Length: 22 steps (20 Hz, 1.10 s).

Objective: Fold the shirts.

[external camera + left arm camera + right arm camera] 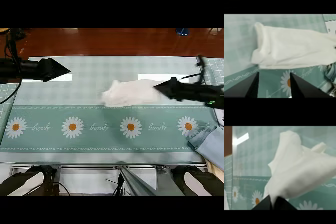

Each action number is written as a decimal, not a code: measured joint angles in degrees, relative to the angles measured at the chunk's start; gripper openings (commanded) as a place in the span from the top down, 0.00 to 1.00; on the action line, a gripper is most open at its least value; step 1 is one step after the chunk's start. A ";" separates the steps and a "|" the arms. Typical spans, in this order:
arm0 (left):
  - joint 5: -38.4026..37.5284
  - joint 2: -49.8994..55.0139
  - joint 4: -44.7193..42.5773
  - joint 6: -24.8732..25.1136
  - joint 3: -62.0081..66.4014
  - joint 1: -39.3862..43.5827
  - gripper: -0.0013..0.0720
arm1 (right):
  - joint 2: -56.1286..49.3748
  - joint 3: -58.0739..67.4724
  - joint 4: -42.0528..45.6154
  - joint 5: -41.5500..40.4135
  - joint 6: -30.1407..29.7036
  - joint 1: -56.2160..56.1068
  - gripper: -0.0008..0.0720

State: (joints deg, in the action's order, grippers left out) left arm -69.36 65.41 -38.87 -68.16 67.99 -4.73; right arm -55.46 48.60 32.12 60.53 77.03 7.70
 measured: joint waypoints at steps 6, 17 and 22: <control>2.69 2.25 -2.27 -0.02 0.00 0.02 0.35 | 11.85 17.14 22.29 27.52 7.08 27.12 0.96; 6.36 10.23 -2.21 -1.95 0.00 -3.72 0.35 | 14.05 29.20 46.42 44.33 9.27 50.38 0.96; 9.18 15.50 2.12 -2.80 0.20 -9.16 0.35 | 13.94 29.53 62.69 45.40 10.82 51.30 0.96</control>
State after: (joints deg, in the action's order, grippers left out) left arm -60.18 80.90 -36.75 -70.96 68.18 -13.89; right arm -41.52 78.13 94.80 105.93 87.85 59.00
